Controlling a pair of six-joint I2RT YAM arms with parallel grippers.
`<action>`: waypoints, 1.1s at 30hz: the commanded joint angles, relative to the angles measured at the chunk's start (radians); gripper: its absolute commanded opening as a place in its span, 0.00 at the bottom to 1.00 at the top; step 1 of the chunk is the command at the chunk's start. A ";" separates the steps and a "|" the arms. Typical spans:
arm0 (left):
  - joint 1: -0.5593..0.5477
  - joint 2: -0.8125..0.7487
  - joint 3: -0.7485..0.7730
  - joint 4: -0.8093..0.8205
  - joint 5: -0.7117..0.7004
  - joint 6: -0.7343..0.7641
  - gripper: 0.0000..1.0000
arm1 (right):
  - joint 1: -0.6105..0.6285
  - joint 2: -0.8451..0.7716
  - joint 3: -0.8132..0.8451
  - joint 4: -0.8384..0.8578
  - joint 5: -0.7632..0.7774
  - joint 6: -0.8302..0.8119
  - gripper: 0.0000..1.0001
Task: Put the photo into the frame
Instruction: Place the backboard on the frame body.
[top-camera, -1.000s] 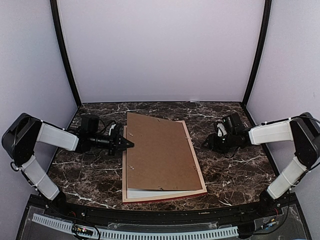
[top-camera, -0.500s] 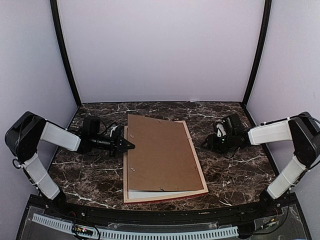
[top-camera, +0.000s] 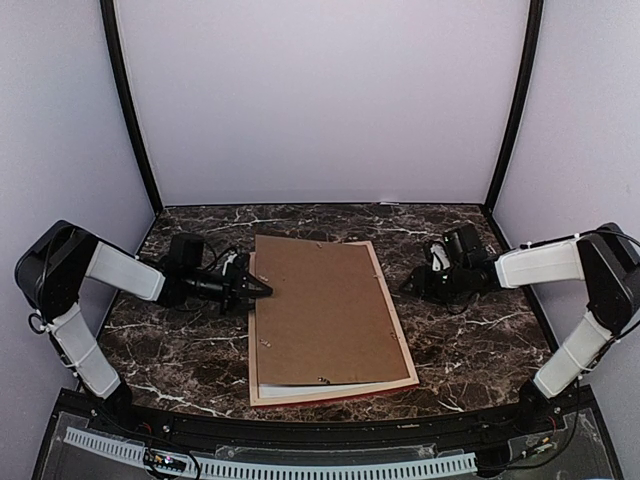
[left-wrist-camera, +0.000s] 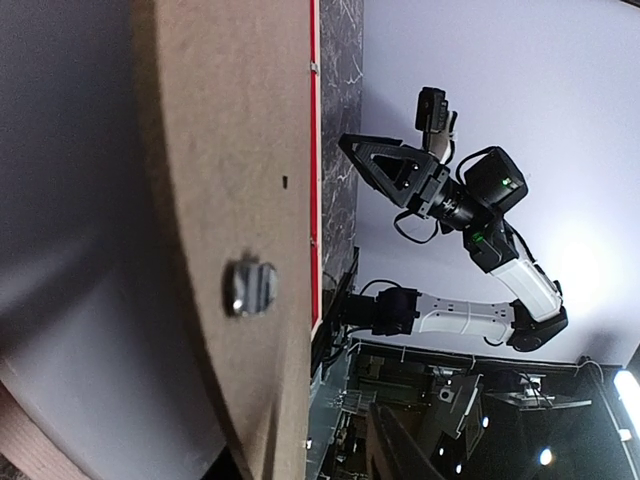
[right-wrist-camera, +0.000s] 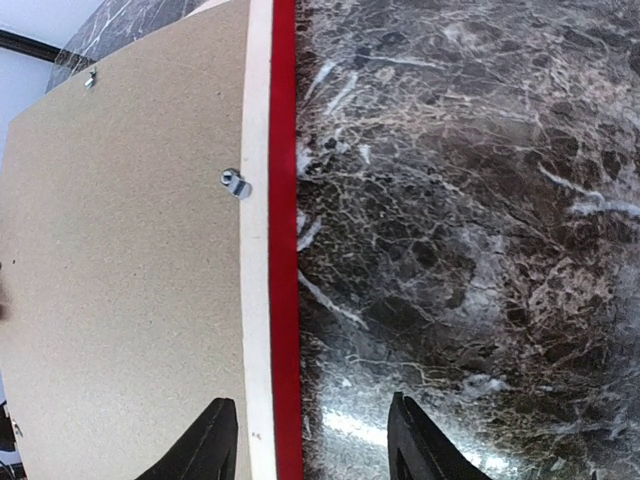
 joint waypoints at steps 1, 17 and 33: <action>-0.006 0.002 0.043 -0.028 0.021 0.046 0.38 | 0.028 0.016 0.053 0.008 0.009 -0.042 0.52; -0.006 0.013 0.079 -0.152 -0.009 0.135 0.52 | 0.074 0.202 0.320 -0.110 0.039 -0.210 0.60; -0.011 0.060 0.087 -0.137 -0.003 0.138 0.55 | 0.109 0.361 0.509 -0.201 0.025 -0.312 0.61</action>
